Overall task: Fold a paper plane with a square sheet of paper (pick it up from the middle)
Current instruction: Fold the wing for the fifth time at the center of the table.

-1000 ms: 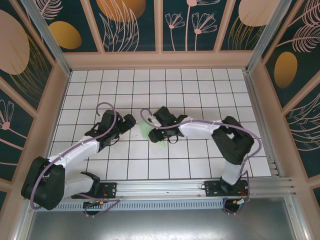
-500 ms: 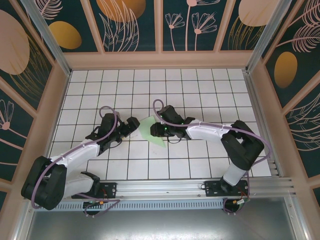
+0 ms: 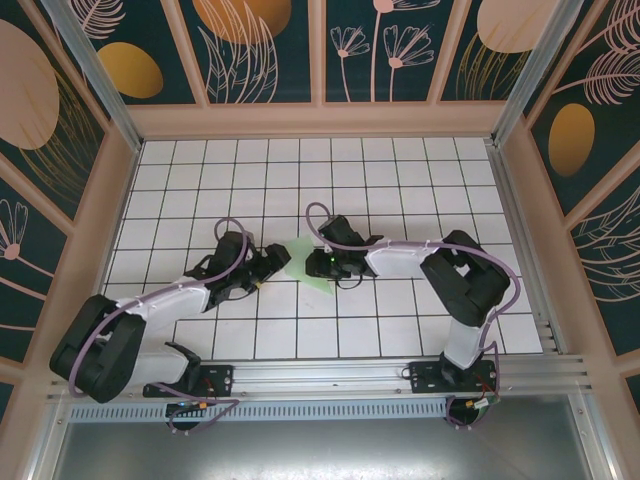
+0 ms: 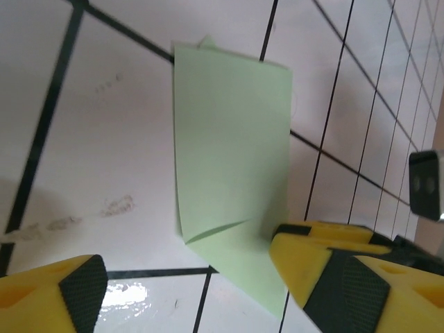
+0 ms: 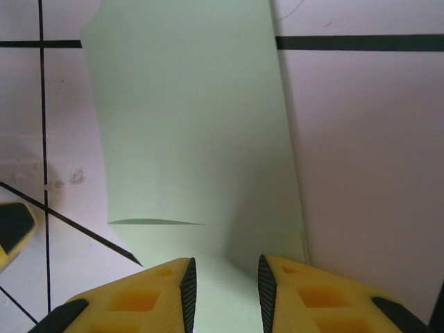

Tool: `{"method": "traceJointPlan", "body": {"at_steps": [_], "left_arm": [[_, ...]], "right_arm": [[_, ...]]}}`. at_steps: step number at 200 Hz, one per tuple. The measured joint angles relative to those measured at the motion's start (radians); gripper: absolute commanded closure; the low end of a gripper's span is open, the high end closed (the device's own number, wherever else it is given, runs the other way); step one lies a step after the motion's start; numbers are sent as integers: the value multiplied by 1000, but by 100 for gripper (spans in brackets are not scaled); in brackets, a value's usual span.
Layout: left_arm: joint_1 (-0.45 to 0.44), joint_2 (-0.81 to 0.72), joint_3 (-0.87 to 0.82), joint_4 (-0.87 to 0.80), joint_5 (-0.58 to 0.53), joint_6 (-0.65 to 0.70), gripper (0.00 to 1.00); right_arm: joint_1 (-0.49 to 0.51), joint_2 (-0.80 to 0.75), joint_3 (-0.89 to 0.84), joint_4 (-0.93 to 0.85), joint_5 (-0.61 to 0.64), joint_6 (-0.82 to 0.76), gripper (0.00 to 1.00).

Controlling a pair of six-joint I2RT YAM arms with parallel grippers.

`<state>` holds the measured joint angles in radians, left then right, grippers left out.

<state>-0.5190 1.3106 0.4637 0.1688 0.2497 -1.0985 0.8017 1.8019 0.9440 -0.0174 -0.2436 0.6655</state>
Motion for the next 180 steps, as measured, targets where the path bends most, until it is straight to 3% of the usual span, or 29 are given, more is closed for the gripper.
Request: {"method": "traceJointPlan", "body": {"at_steps": [27, 79, 136, 180], "left_arm": [[-23, 32, 0, 23, 23, -29, 24], [-32, 77, 21, 49, 35, -64, 30], [-32, 135, 34, 76, 58, -104, 46], [-32, 164, 50, 88, 68, -112, 50]], "right_arm": [[-39, 0, -48, 70, -76, 19, 68], [-90, -4, -114, 188, -192, 52, 68], [-114, -4, -152, 265, -246, 77, 68], [-117, -4, -161, 284, -255, 78, 68]]}}
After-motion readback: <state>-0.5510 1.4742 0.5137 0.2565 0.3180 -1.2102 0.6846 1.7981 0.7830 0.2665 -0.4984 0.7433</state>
